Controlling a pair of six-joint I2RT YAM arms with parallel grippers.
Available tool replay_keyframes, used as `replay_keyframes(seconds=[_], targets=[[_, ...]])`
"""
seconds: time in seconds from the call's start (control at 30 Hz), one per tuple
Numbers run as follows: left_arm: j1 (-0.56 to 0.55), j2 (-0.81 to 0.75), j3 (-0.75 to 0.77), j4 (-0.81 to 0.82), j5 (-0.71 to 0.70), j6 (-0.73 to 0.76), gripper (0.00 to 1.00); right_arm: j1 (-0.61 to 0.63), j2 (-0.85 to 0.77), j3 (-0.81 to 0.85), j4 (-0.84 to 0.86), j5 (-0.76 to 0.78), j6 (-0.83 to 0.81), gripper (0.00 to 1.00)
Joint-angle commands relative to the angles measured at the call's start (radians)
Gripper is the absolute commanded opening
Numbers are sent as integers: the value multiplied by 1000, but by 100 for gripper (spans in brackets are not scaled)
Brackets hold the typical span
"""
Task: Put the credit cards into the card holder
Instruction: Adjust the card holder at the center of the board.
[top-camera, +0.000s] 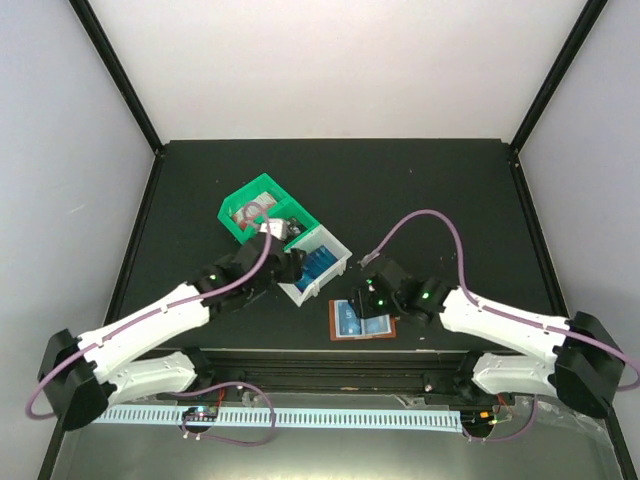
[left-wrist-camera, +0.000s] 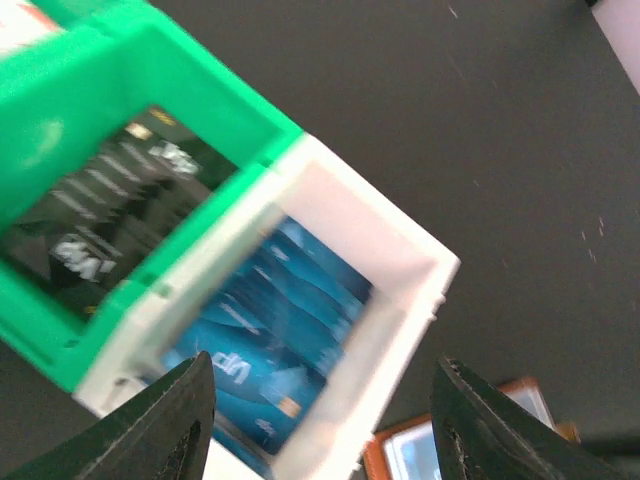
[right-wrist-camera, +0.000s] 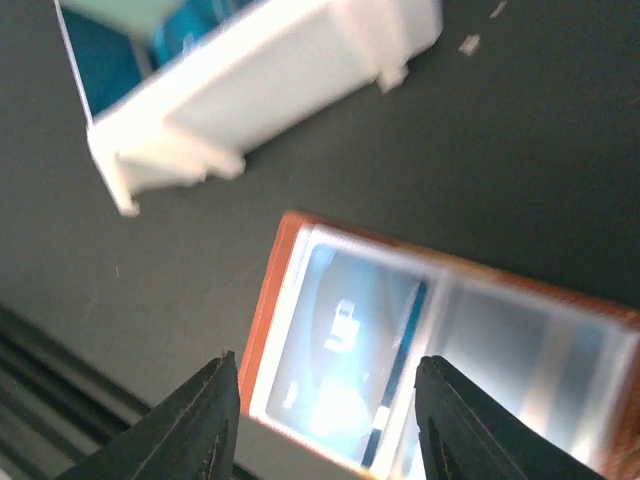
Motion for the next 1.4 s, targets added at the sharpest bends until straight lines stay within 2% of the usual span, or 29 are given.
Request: replay_keyframes(seconds=[0.0, 0.07, 0.17, 0.4, 0.57, 0.77, 0.93, 1.2, 1.37], targets=[[110, -94, -58, -31, 63, -3, 62, 120, 77, 34, -63, 35, 8, 51], [157, -126, -87, -32, 94, -16, 66, 191, 129, 52, -133, 101, 77, 52], [209, -163, -123, -29, 154, -30, 67, 264, 217, 67, -208, 177, 172, 58], [260, -207, -161, -37, 220, -20, 68, 390, 330, 94, -273, 188, 320, 64], [276, -253, -181, -56, 230, -8, 69, 395, 360, 82, -234, 193, 367, 64], [286, -285, -191, -78, 235, -12, 70, 374, 442, 123, -216, 253, 402, 54], [290, -288, -195, -87, 236, -23, 70, 342, 459, 107, -161, 272, 398, 53], [305, -280, -174, -105, 187, -18, 73, 303, 404, 87, -94, 322, 315, 52], [349, -243, -111, -153, 147, 8, 77, 301, 196, 80, -89, 269, 182, 54]])
